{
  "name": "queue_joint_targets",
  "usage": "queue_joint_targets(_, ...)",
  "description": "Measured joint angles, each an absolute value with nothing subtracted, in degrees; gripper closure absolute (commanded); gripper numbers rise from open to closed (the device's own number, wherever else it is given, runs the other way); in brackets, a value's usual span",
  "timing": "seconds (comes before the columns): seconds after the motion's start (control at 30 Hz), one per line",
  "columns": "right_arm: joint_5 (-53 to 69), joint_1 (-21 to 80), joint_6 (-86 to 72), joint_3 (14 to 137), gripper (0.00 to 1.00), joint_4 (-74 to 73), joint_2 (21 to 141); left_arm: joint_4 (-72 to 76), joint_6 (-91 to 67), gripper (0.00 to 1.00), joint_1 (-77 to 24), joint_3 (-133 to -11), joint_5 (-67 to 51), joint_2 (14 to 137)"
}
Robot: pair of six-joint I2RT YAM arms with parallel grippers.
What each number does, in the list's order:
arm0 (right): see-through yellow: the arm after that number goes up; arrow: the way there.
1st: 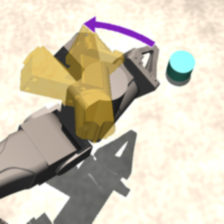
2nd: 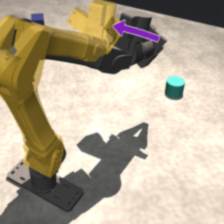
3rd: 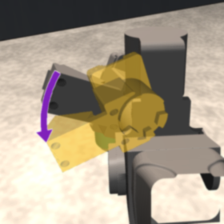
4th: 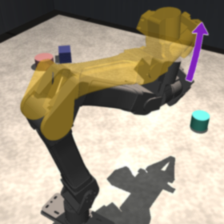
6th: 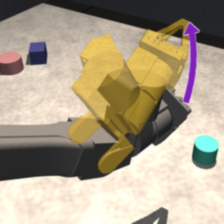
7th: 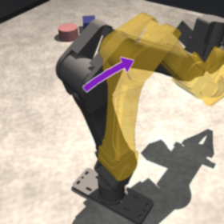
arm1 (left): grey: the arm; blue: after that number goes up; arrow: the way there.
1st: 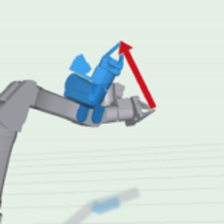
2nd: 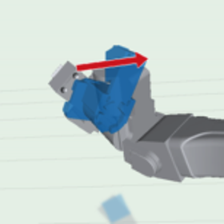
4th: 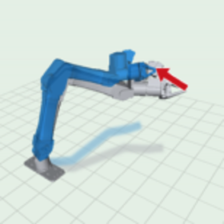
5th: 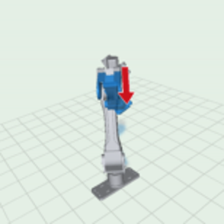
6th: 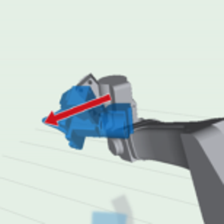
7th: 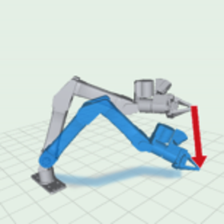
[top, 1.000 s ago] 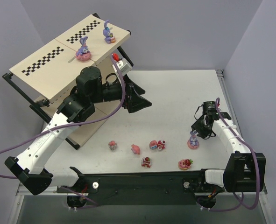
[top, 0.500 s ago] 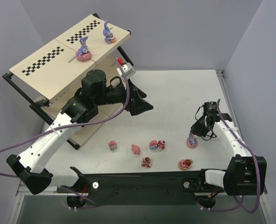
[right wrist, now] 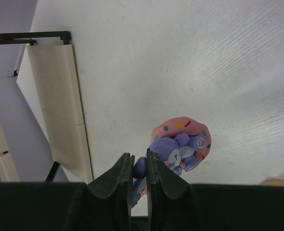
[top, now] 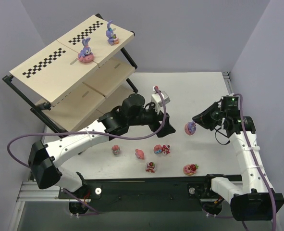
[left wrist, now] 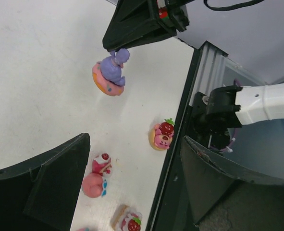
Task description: Place and organize the plastic toys onto the shelf
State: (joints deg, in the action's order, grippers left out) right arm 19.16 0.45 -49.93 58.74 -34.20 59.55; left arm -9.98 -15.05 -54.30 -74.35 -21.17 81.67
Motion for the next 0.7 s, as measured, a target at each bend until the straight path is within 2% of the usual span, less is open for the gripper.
queue_joint_targets(0.33,23.4,4.6,-53.4,62.9,1.00,-36.9,58.5,0.9,-9.1,0.14,-59.1,-74.3,-16.9,88.5)
queue_joint_targets(0.6,22.0,9.4,-54.0,66.4,1.00,-38.5,58.5,0.6,-8.0,0.14,-59.6,-77.7,-15.9,96.3)
queue_joint_targets(0.7,20.1,10.4,-54.0,67.2,1.00,-39.0,58.5,0.7,-7.9,0.18,-59.9,-78.8,-14.4,97.2)
